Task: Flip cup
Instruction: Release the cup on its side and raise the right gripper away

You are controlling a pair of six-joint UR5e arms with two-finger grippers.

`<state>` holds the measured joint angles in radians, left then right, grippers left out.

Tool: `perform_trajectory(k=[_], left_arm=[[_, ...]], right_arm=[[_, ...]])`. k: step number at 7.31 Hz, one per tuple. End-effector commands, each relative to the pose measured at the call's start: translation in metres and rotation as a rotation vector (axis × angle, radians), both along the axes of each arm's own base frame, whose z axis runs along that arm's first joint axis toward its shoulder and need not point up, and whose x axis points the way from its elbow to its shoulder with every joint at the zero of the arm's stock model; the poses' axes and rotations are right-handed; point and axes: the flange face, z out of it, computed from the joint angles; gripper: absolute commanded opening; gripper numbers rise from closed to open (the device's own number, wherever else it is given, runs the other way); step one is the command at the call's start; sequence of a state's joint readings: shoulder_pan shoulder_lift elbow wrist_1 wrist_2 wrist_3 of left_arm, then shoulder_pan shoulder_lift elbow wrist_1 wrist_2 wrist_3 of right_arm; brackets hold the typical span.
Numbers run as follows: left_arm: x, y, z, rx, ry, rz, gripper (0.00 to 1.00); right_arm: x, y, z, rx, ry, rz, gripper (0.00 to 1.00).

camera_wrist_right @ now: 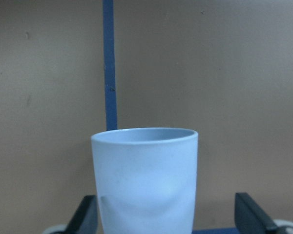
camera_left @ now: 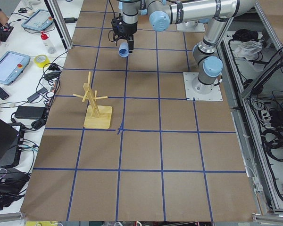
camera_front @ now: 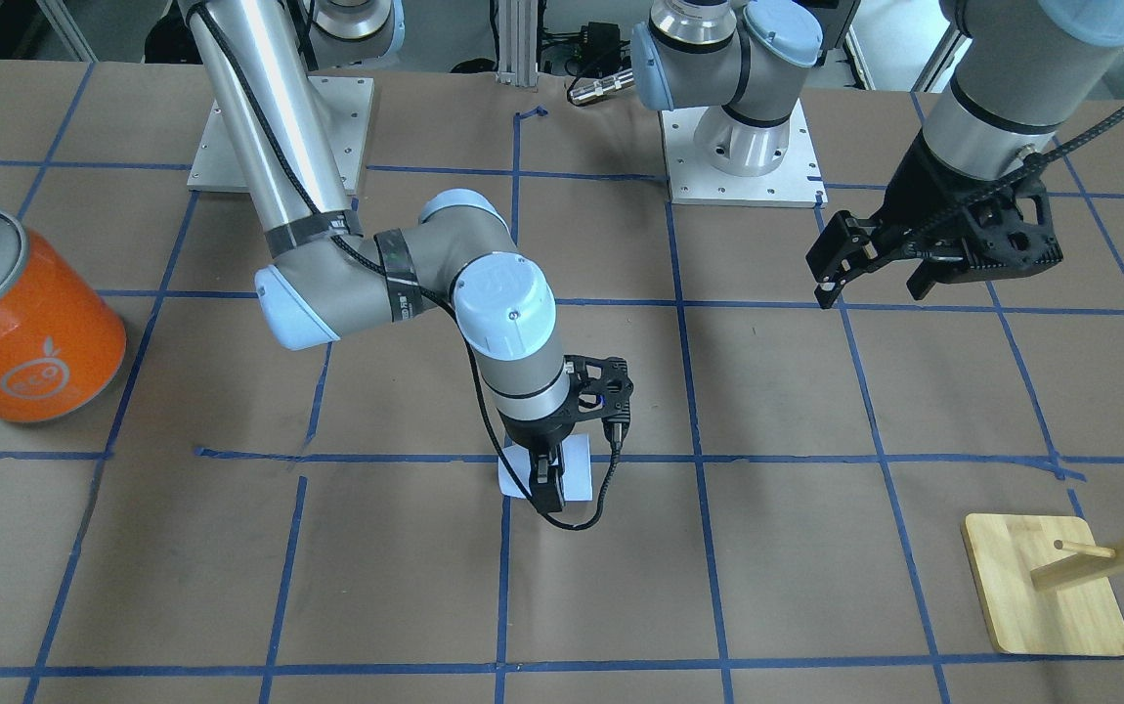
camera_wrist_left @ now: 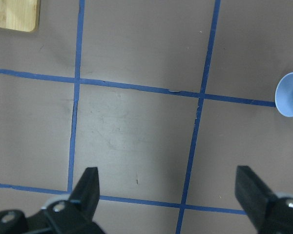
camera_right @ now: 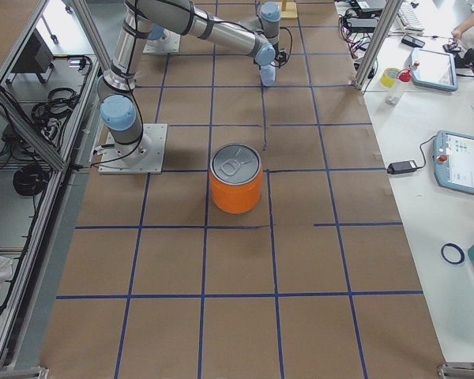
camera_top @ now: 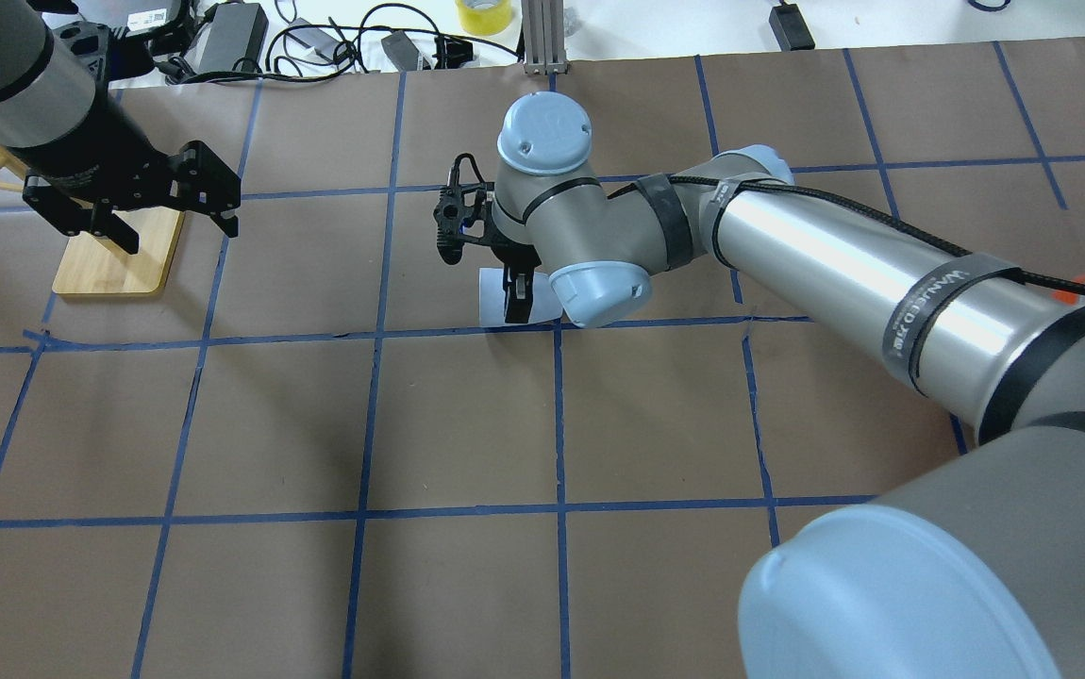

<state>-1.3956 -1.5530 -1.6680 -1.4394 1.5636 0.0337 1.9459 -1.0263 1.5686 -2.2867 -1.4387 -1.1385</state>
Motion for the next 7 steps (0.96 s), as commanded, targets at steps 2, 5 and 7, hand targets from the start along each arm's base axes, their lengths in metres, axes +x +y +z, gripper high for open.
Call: perform_trajectory(k=[2,5,7], left_arm=[[0.001,-0.012,-0.018,0.021,0.027,0.000,1.00],[-0.023,-0.048,-0.077,0.001,0.275,0.019,1.00],[-0.059,-0.069,-0.120,-0.058,0.423,0.006,1.00]], right_arm=[[-0.079,0.008,0.112,0.074,-0.017,-0.367,1.00],[-0.174,0.048,0.213,0.131,-0.009,-0.629,1.00],[-0.222,0.062,0.253,0.123,-0.046,-0.870,1.00]])
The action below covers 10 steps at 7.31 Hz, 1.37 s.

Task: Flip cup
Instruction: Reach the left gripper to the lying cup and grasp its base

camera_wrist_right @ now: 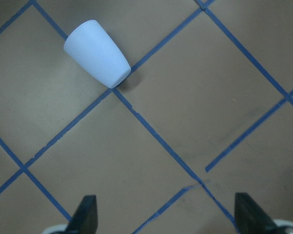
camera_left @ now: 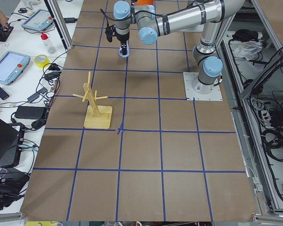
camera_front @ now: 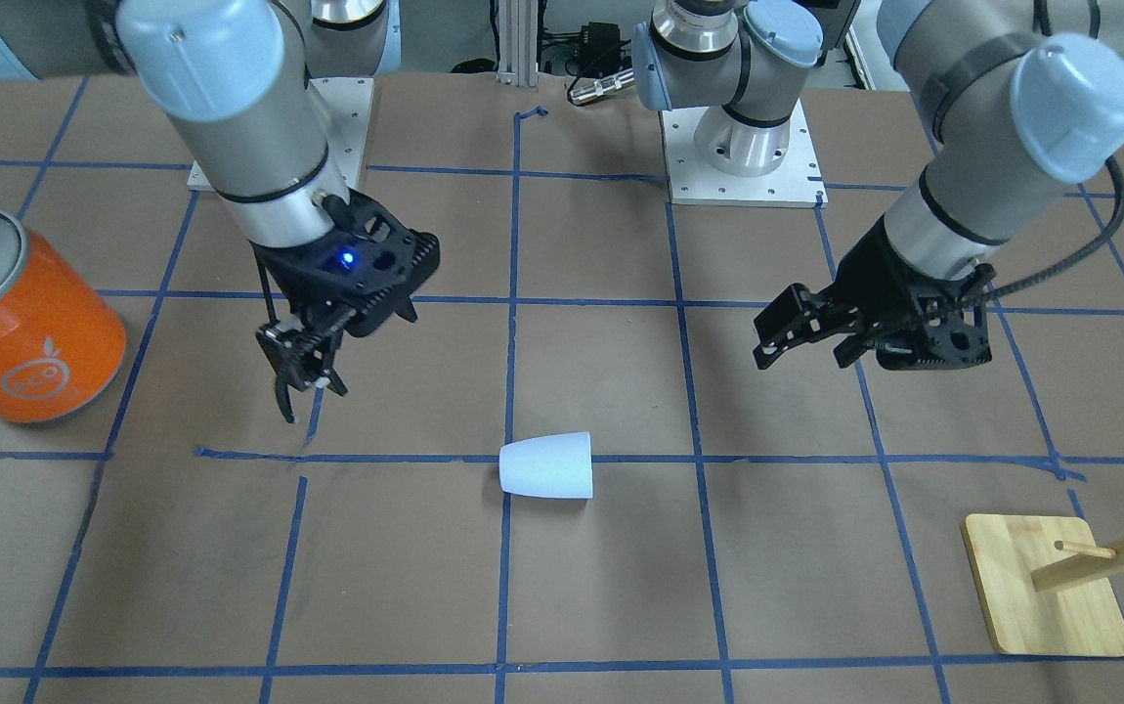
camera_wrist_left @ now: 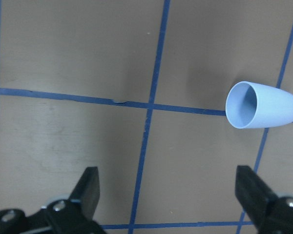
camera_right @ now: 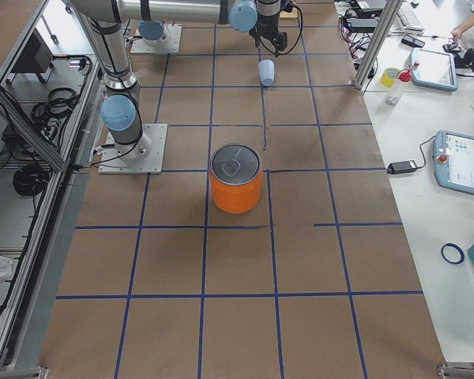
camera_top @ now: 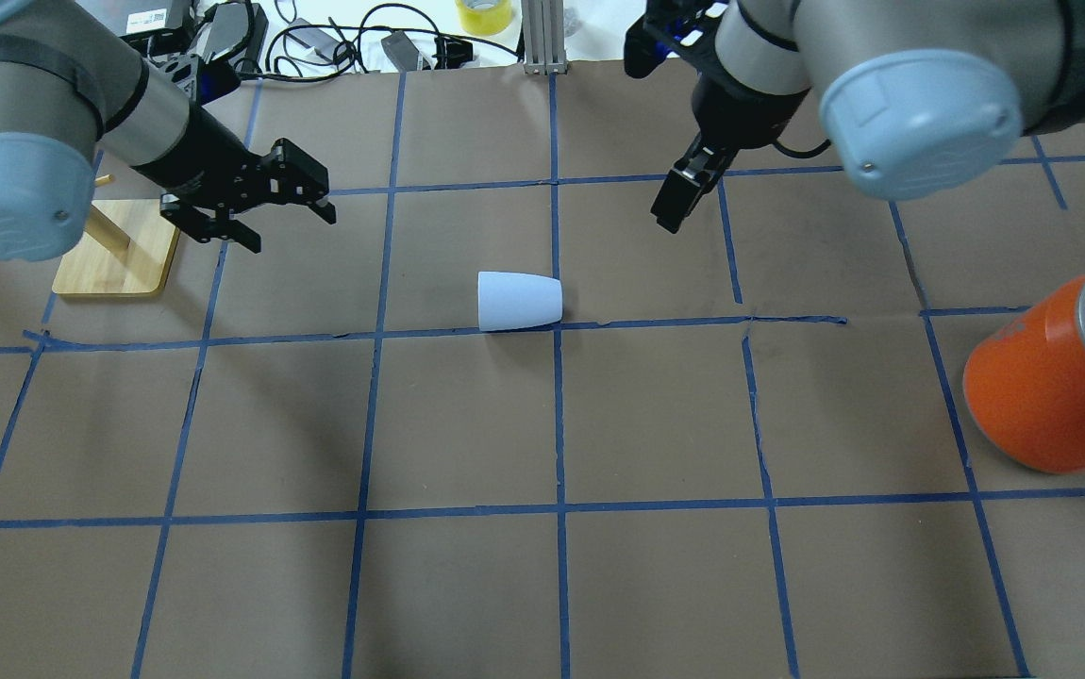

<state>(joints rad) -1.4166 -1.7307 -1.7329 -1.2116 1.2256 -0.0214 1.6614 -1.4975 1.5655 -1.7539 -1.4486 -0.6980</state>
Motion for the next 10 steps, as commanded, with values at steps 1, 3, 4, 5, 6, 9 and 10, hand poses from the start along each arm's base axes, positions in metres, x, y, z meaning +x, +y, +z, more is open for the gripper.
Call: perform_trajectory(k=[1,3,4,5,6,9,10], left_arm=[[-0.054,-0.014,-0.043,-0.022,0.093,-0.033,1.00],[-0.089,-0.026,-0.083,-0.013,0.102,-0.042,1.00],[-0.102,-0.029,-0.102,-0.011,0.103,-0.063,1.00],[-0.113,-0.032,-0.116,-0.013,0.104,-0.081,1.00],[-0.123,-0.032,-0.129,-0.002,0.121,-0.095,1.00],[-0.136,-0.034,-0.154,0.034,0.164,-0.089,0.98],[-0.145,-0.031,-0.155,0.035,0.162,-0.103,0.97]], right_arm=[[-0.062,0.013,0.044,-0.024,-0.005,-0.212,1.00],[-0.106,0.021,0.055,0.009,-0.009,-0.392,1.00],[-0.106,0.026,0.059,0.010,-0.016,-0.452,1.00],[-0.105,0.034,0.061,0.045,-0.025,-0.565,1.00],[-0.103,0.039,0.065,0.052,-0.032,-0.666,1.00],[-0.088,0.043,0.066,0.057,-0.033,-0.778,1.00],[-0.068,0.045,0.063,0.066,-0.029,-0.798,1.00]])
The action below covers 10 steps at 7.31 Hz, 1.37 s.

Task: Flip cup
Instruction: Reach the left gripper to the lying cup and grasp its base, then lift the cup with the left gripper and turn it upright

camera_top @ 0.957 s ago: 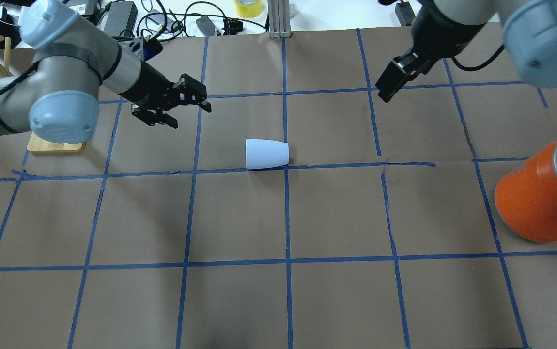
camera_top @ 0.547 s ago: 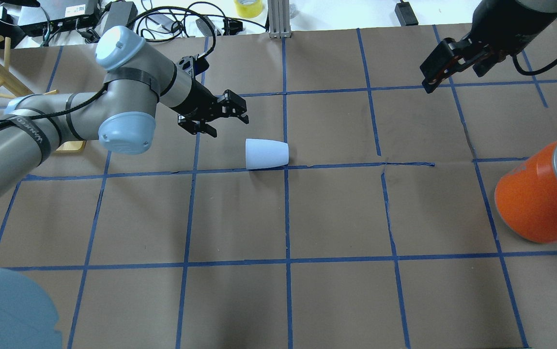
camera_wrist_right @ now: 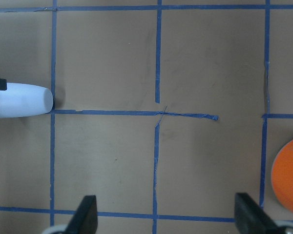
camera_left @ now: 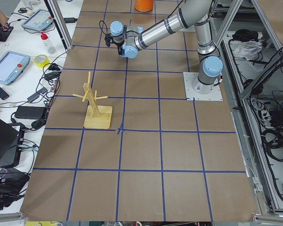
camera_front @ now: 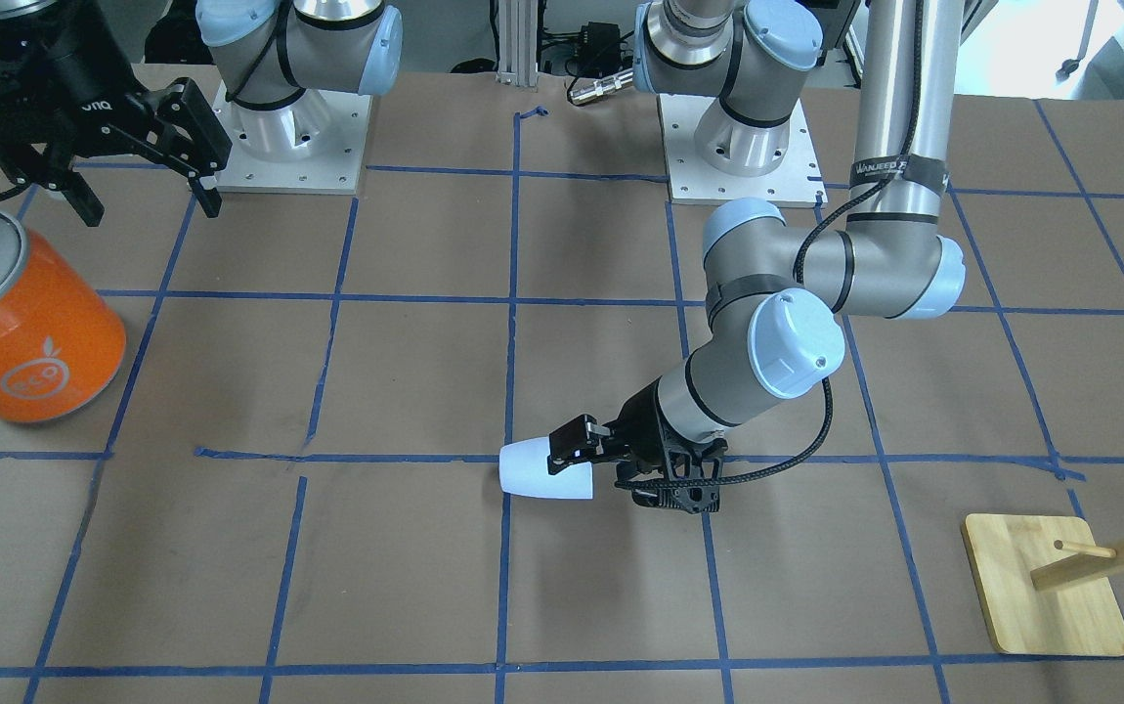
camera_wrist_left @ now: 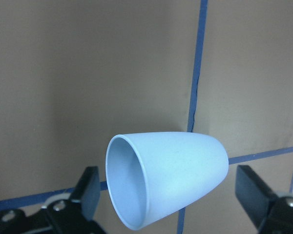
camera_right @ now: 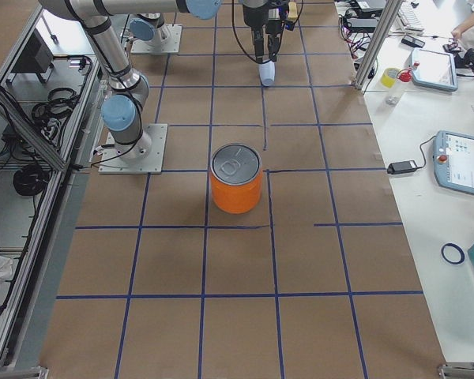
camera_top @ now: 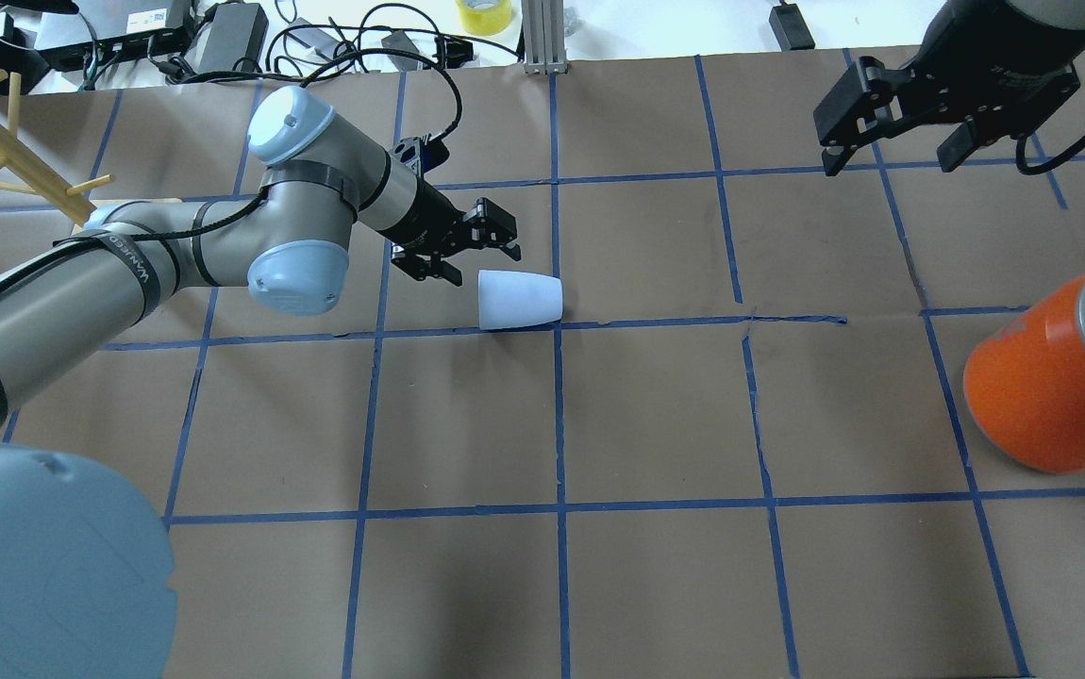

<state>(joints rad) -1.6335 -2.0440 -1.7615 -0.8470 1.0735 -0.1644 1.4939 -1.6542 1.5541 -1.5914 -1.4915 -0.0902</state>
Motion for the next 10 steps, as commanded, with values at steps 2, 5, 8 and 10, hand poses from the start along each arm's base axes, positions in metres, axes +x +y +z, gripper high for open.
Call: perform_trajectory(k=[2,5,8,10], left_arm=[[-0.020,0.006,-0.013,0.029,0.003,-0.014,0.77],[-0.021,0.004,-0.014,0.040,0.001,-0.009,0.00],[-0.020,-0.015,0.033,0.006,-0.004,0.112,0.00],[-0.013,-0.029,0.053,-0.041,-0.126,0.164,0.00]], right_arm=[[0.025,0.001,-0.004,0.010,-0.019,-0.035,1.00],[0.022,-0.010,-0.017,0.030,-0.021,-0.042,1.00],[0.024,-0.015,-0.021,0.025,-0.021,-0.048,1.00],[0.023,-0.011,-0.017,0.019,-0.004,-0.052,1.00]])
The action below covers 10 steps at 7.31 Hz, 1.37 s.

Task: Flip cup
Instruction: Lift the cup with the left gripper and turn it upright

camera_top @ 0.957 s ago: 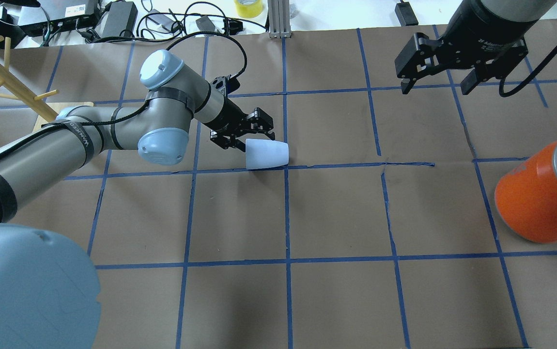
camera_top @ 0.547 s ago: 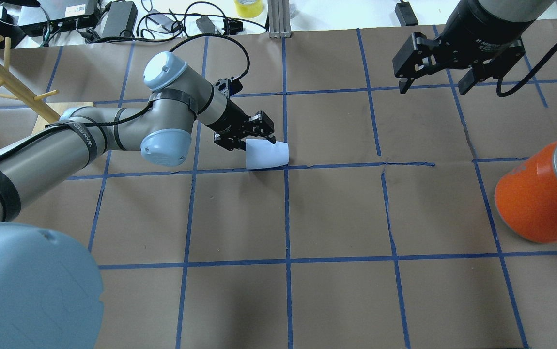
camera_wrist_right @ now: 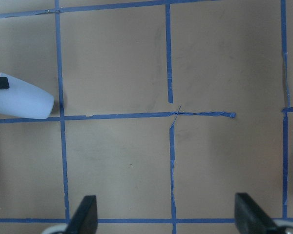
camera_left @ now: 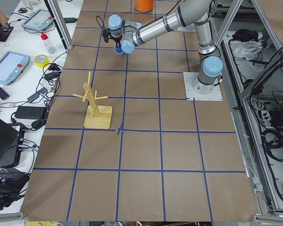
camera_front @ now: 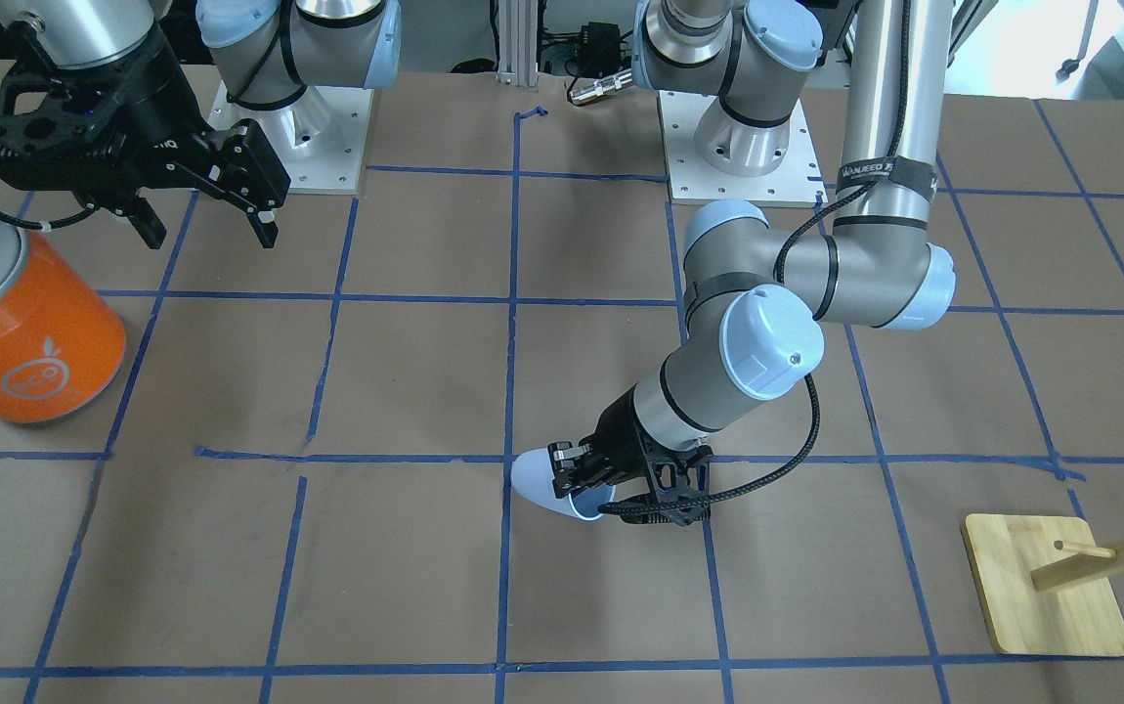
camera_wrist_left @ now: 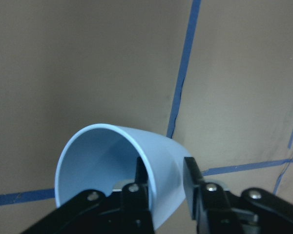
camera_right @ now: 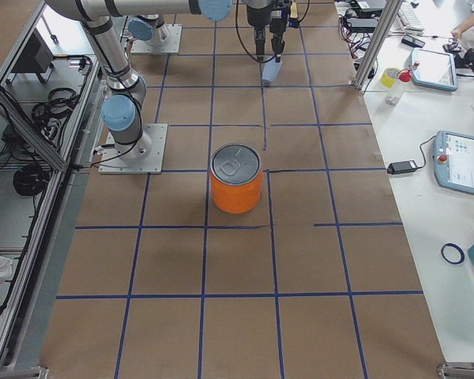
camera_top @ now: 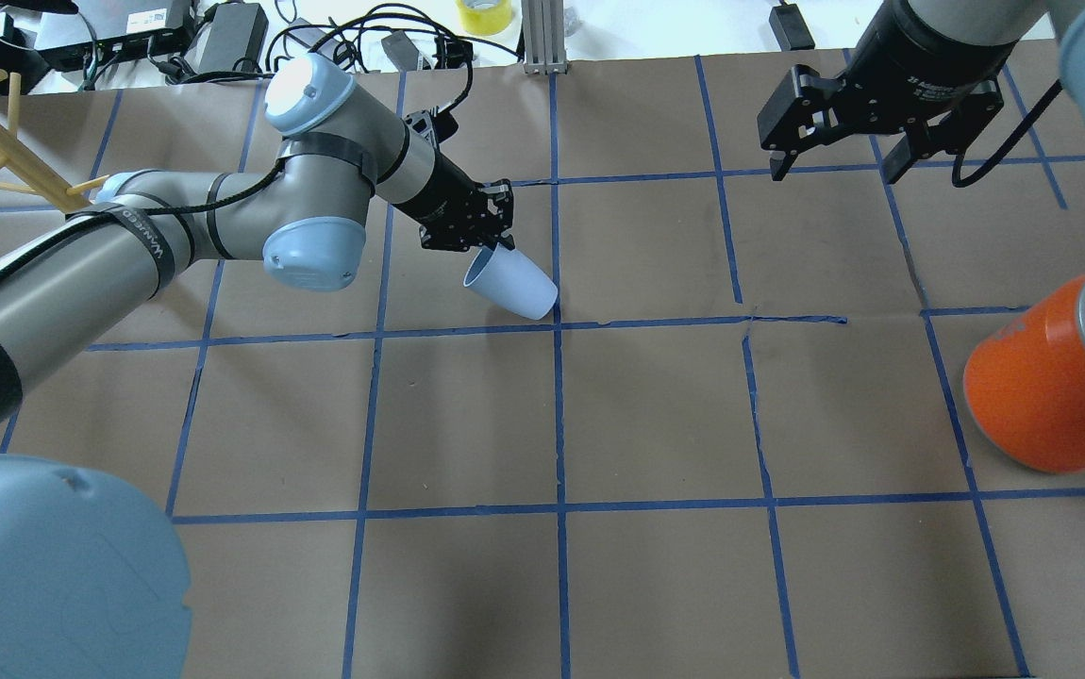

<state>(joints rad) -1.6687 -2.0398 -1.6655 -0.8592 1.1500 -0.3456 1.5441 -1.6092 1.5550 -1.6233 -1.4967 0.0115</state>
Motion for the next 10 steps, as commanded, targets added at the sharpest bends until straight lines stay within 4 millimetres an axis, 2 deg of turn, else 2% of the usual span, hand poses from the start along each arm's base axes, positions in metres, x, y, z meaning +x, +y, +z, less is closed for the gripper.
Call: perform_trajectory(k=[1,2,3,4,5,6,7,8,9,10], left_arm=[[0.010,-0.009,0.017,-0.036,-0.149,0.040,0.00],[0.012,-0.009,0.024,-0.053,-0.182,0.042,0.00],[0.020,-0.009,0.043,-0.089,-0.259,0.043,0.00],[0.029,-0.015,0.071,-0.165,-0.357,-0.060,0.00],[0.045,-0.023,0.094,-0.219,-0.498,-0.201,0.00],[0.059,-0.029,0.102,-0.251,-0.563,-0.260,0.00],[0.087,-0.041,0.098,-0.286,-0.597,-0.270,0.00],[0.128,-0.051,0.088,-0.301,-0.613,-0.255,0.00],[0.145,-0.051,0.071,-0.265,-0.609,-0.238,0.00],[0.146,-0.050,0.046,-0.226,-0.601,-0.245,0.00]], right_arm=[[0.001,0.003,0.003,-0.007,-0.001,0.000,1.00],[0.000,0.004,0.004,-0.009,0.011,0.012,1.00],[0.001,0.001,0.002,-0.007,-0.004,0.017,1.00],[0.002,0.003,0.007,-0.023,-0.008,0.000,1.00],[0.002,0.000,0.002,-0.007,-0.010,-0.020,1.00],[0.002,-0.001,0.000,-0.001,-0.018,-0.037,1.00],[0.001,-0.001,-0.005,0.013,-0.015,-0.040,1.00],[0.002,0.000,-0.005,0.013,-0.013,-0.039,1.00],[0.002,0.000,-0.012,0.015,-0.015,-0.029,1.00],[0.002,0.001,-0.011,0.005,-0.013,-0.026,1.00]])
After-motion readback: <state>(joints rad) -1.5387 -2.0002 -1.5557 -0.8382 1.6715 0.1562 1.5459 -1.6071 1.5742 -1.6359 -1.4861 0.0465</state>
